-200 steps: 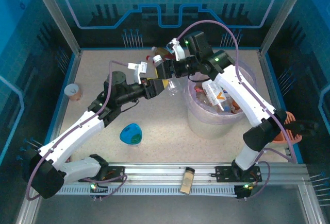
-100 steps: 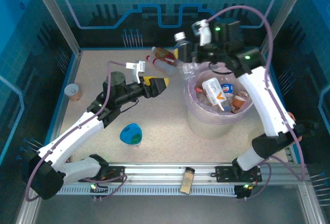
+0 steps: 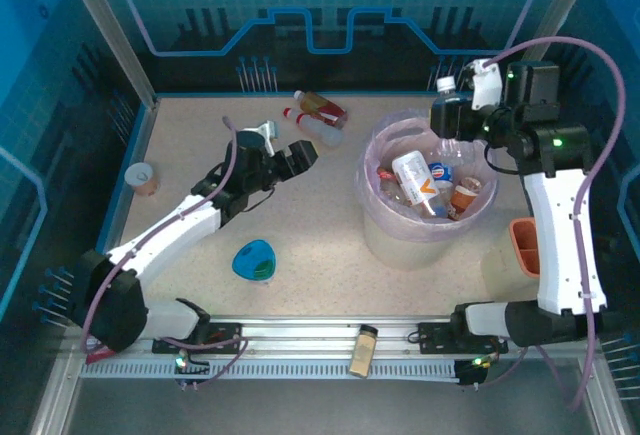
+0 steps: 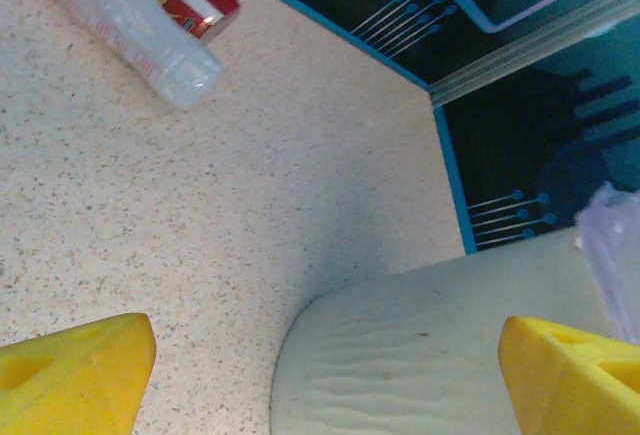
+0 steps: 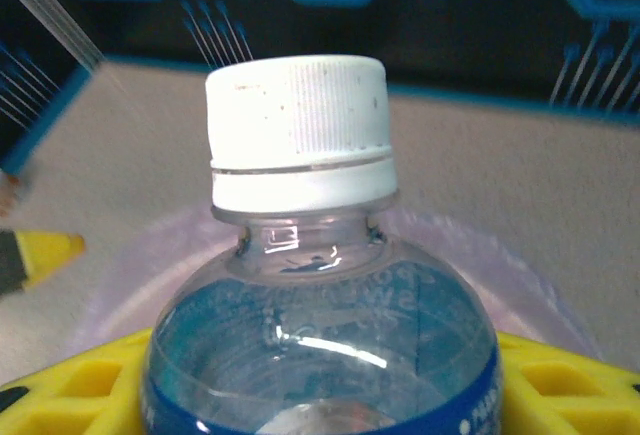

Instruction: Put the plastic bottles in the bin

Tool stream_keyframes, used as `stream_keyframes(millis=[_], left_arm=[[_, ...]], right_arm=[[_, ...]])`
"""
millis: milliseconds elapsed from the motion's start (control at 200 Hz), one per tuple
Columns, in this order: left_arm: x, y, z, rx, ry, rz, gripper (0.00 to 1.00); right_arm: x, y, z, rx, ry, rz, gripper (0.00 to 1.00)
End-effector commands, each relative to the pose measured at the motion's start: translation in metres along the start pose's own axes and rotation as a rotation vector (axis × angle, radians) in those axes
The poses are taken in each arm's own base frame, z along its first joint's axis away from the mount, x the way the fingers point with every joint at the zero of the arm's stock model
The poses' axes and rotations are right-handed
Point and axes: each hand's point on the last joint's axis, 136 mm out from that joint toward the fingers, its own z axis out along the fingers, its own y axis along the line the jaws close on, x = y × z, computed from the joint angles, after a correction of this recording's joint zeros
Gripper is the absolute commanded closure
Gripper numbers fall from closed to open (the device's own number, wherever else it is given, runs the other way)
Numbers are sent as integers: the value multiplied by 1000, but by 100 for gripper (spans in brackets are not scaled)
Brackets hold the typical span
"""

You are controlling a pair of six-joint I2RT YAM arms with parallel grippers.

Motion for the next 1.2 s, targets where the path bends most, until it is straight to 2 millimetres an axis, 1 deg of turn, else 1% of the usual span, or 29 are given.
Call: stream_keyframes(millis=[0,100,235,375,505,560,610,685,720,760,851,966,1021,1076,1146,1161,1196], left_arm=[[-19,1,9,-32,-37,-40,10],[-24,8,23,-63,-27,-50,10],[-30,18,43,-103,-12,-55,8],[-36,30,68,-137,10,-89,7],[-38,35,91,-156,47,-84,5],[-41,39,99,-174,50,-86,5],[-42,47,107,-196,56,-94,4],[-44,57,120,-218,57,-122,4],[-45,62,126,-227,54,-139,4],[-46,68,133,-241,52,-160,3],[-48,77,148,-259,50,-188,1],[-52,86,164,-283,47,-202,1],[-52,91,172,-297,48,-209,1],[-53,97,179,-309,42,-220,1],[-51,108,190,-326,45,-237,1],[-51,109,192,-328,46,-239,1],[-50,114,198,-339,50,-243,1]], right_arm=[[34,-15,14,48,127,-34,58],[51,-23,24,73,187,-21,59],[74,-23,38,64,244,15,59],[98,-18,54,49,294,46,59],[121,-10,66,42,355,41,58],[129,-6,69,36,376,45,58],[135,1,71,12,385,49,57],[141,10,71,-16,389,60,53],[142,12,70,-23,388,65,51],[141,13,66,-24,378,75,46],[129,21,54,-48,331,101,36],[114,34,37,-96,293,127,27],[108,36,28,-97,279,134,18],[104,37,21,-97,268,130,11],[95,38,11,-85,235,117,2],[92,37,9,-81,227,114,0],[88,37,3,-72,210,109,0]])
